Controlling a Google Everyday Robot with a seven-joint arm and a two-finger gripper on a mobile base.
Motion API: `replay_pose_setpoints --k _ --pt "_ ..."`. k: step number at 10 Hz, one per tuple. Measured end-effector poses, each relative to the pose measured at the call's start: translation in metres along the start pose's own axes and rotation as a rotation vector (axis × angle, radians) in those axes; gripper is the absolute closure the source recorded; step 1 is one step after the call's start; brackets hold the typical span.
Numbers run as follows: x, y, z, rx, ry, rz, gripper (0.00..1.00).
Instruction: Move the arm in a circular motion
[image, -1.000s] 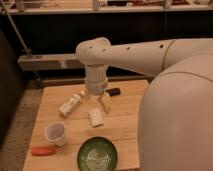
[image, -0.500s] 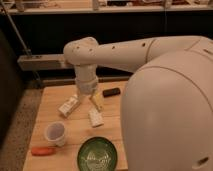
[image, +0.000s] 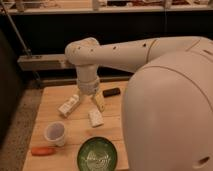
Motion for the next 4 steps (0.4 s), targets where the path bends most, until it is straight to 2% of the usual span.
replay_pose_setpoints --k 2,4 --pt "-0.030 0.005 0.006 -0.001 -0.014 -0.056 0.26" --pt "-0.064 0.029 0.016 0.001 -0.030 -0.078 0.26"
